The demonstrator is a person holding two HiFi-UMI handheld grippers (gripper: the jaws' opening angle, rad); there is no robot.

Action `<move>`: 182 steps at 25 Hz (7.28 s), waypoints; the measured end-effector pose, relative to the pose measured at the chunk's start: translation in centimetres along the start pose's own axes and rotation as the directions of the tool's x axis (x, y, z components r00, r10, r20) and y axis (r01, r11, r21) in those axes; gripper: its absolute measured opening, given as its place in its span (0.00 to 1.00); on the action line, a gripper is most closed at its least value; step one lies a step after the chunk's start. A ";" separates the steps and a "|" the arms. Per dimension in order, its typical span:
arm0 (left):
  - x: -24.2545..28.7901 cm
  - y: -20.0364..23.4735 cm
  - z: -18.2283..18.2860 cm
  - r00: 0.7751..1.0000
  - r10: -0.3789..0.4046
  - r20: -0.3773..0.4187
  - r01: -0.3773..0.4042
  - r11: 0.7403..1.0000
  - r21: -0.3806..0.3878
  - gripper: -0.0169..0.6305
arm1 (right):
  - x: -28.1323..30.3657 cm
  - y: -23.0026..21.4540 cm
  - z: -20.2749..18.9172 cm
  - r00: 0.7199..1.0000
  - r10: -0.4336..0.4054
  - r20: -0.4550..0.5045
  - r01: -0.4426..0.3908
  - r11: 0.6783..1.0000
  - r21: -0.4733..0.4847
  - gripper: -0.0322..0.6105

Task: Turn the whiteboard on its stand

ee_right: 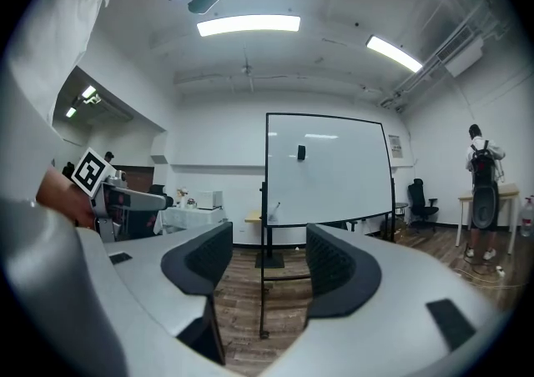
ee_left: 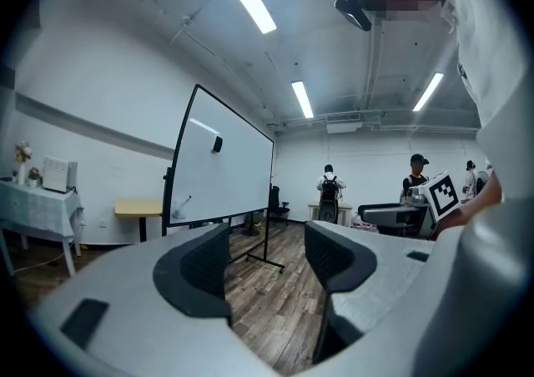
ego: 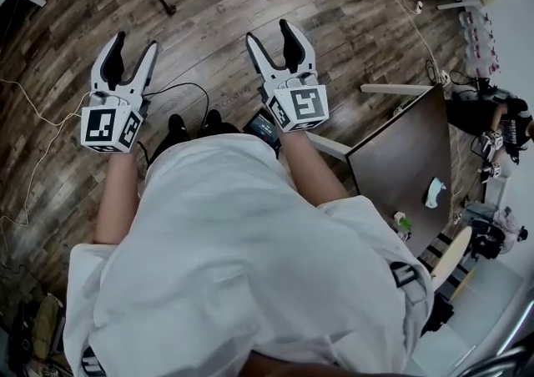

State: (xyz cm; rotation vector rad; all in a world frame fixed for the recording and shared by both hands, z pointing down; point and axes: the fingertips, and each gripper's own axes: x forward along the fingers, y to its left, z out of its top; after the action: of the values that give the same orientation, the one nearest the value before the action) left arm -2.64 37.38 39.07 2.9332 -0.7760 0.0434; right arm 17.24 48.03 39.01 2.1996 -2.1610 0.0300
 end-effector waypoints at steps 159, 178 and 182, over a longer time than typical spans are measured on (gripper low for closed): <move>55.7 60.8 7.8 0.998 -0.069 -0.005 0.068 0.997 -0.047 0.34 | 81.9 -13.4 1.9 0.936 0.351 -0.018 -0.349 0.935 0.059 0.30; 55.4 60.9 8.2 1.000 0.010 0.023 -0.009 0.998 -0.057 0.34 | 81.0 -16.1 2.5 0.911 0.412 -0.019 -0.411 0.911 0.043 0.26; 55.5 60.9 8.5 0.999 0.026 0.025 -0.025 0.999 -0.041 0.35 | 80.7 -16.5 2.0 0.895 0.445 -0.035 -0.444 0.895 0.044 0.26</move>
State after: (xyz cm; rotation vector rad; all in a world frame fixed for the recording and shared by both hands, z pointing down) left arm 15.46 -43.45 39.57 2.8910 -0.8083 -0.0081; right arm 35.15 -32.32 40.97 1.6477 -2.6029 0.1360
